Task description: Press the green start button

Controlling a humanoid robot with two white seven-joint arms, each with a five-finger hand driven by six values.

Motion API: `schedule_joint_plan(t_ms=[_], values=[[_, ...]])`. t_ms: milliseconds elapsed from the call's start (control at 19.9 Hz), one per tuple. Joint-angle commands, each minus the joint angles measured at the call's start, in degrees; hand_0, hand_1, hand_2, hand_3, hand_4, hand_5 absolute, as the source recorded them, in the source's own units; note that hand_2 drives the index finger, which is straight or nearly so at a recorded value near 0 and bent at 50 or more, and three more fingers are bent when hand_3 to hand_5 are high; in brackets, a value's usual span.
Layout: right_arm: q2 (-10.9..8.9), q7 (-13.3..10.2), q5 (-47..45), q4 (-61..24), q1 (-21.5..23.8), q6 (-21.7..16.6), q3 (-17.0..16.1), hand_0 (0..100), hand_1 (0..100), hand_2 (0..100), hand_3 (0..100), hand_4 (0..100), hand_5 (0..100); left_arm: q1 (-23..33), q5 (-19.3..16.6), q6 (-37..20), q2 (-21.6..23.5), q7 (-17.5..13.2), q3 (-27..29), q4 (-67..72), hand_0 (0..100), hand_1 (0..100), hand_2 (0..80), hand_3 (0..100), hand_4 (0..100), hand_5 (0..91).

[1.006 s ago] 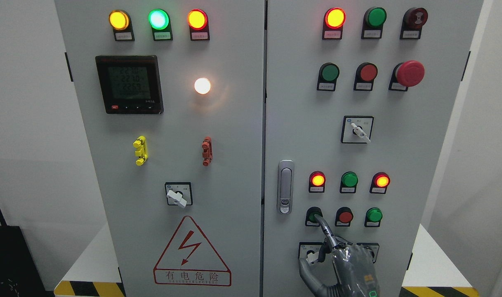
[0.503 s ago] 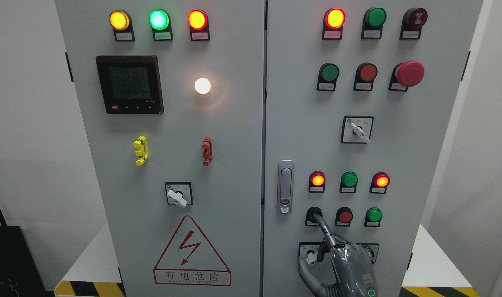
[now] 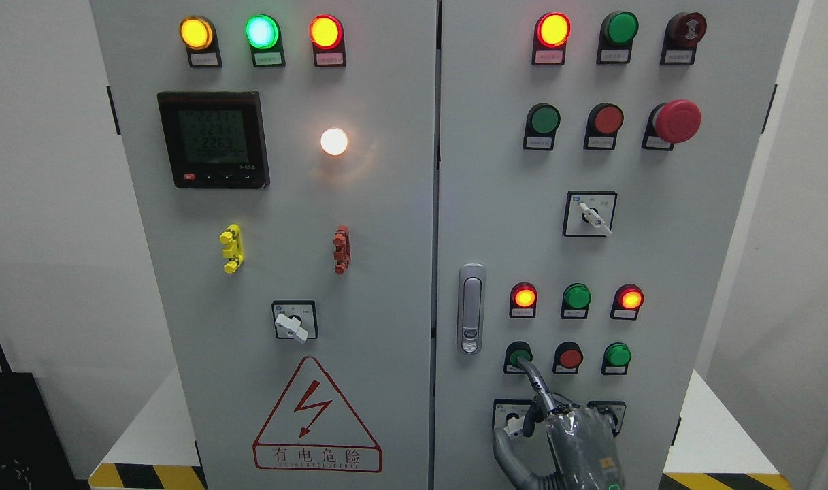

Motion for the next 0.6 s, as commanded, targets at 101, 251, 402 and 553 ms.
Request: schedule_joint_plan(t_ms=[101, 251, 402, 553], values=[[-0.06, 0.02, -4.09, -6.35, 3.99, -0.86, 0.07, 57, 32, 0, 78, 70, 73, -0.01, 0.00, 0.00, 0.00, -0.02, 0.00, 0.00, 12, 56, 0.0, 0, 0, 0.0], [-0.06, 0.11, -9.00, -8.46, 6.45, -0.95, 0.42, 58, 31, 0, 77, 70, 72, -0.01, 0.00, 0.00, 0.00, -0.02, 0.00, 0.00, 12, 56, 0.0, 0, 0, 0.0], [-0.06, 0.20, -13.58, -9.43, 8.56, -0.95, 1.56, 58, 30, 0, 75, 68, 69, 0.08, 0.00, 0.00, 0.00, -0.02, 0.00, 0.00, 12, 56, 0.0, 0, 0, 0.0], [-0.06, 0.11, -16.21, -10.49, 10.32, -0.95, 1.92, 58, 30, 0, 74, 67, 68, -0.01, 0.00, 0.00, 0.00, -0.02, 0.00, 0.00, 12, 56, 0.0, 0, 0, 0.0]])
